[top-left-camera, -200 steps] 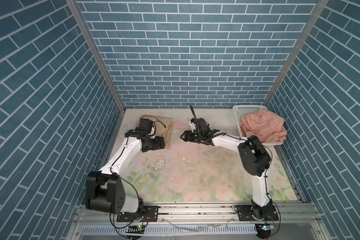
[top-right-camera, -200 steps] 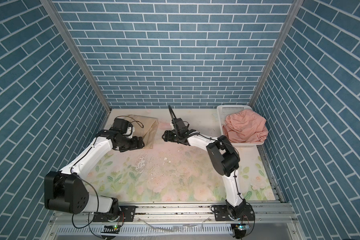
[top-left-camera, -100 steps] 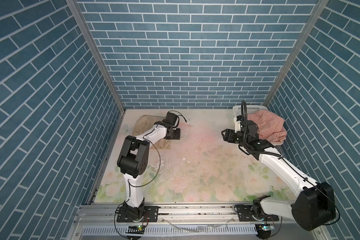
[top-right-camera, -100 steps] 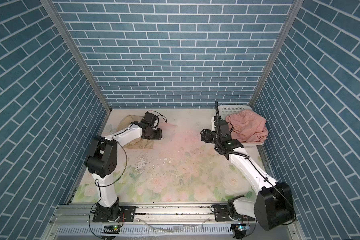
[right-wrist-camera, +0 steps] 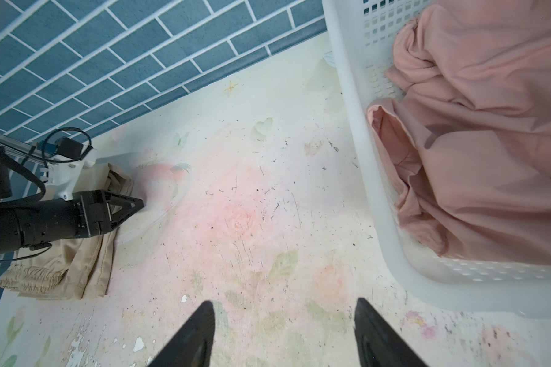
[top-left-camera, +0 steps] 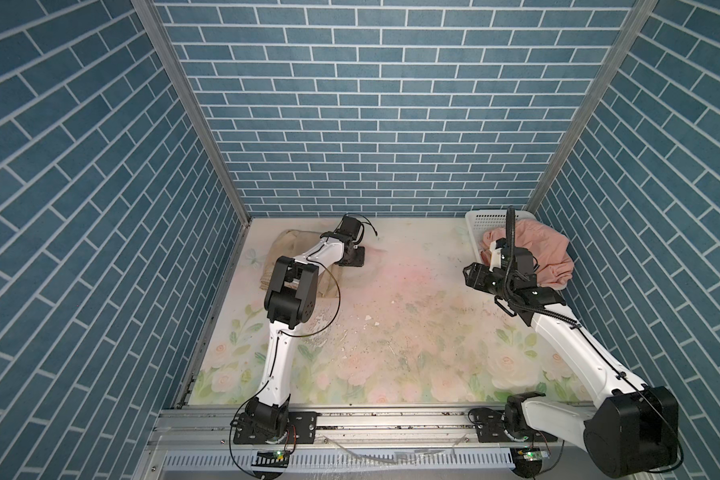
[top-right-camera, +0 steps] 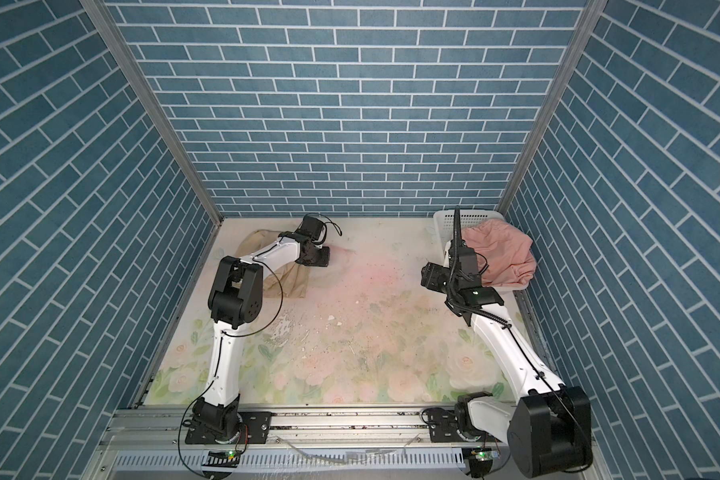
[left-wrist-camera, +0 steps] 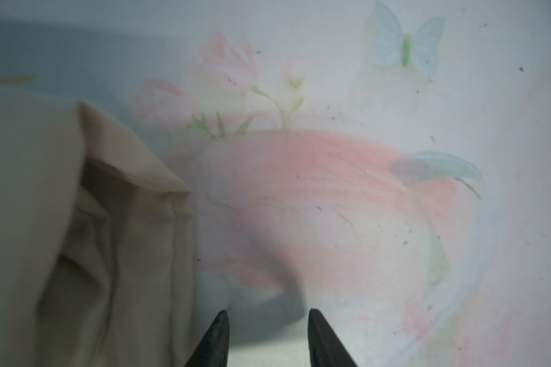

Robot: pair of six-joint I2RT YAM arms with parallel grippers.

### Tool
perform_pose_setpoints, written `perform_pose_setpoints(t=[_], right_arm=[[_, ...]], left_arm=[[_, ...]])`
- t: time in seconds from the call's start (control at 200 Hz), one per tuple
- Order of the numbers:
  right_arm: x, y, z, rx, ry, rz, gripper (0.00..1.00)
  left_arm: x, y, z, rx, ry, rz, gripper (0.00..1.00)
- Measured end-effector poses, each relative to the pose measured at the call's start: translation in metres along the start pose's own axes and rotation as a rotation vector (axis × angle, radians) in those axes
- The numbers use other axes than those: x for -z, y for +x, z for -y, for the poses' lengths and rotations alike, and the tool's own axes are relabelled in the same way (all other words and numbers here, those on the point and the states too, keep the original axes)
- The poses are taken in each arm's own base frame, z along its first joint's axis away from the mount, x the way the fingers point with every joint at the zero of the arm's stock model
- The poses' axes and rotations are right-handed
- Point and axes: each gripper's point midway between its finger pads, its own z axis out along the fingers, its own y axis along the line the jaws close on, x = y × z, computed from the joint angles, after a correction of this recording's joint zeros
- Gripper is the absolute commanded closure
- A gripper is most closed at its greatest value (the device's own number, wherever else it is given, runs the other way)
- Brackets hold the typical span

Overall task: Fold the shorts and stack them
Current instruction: 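Move the right gripper to the pink shorts while the left gripper lifts away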

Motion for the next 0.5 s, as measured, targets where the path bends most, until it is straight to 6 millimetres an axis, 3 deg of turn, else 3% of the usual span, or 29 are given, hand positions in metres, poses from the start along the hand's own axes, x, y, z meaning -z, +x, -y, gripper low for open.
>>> perform_pose_setpoints(t=[0.26,0.42,0.5], right_arm=[[0.000,0.004,0.009,-0.015,0.027,-0.025,0.30],[-0.002,-0.001,0.021,-0.030,0.068,-0.039,0.29],[-0.004,-0.005,0.029,-0.028,0.096,-0.050,0.29]], left_arm=[[0.001,-0.006,-0.054,0.048,-0.078,-0.020,0.60],[0.003,-0.005,-0.071,0.051,-0.099,-0.033,0.61],[0.003,-0.006,-0.072,0.064,-0.063,-0.034,0.57]])
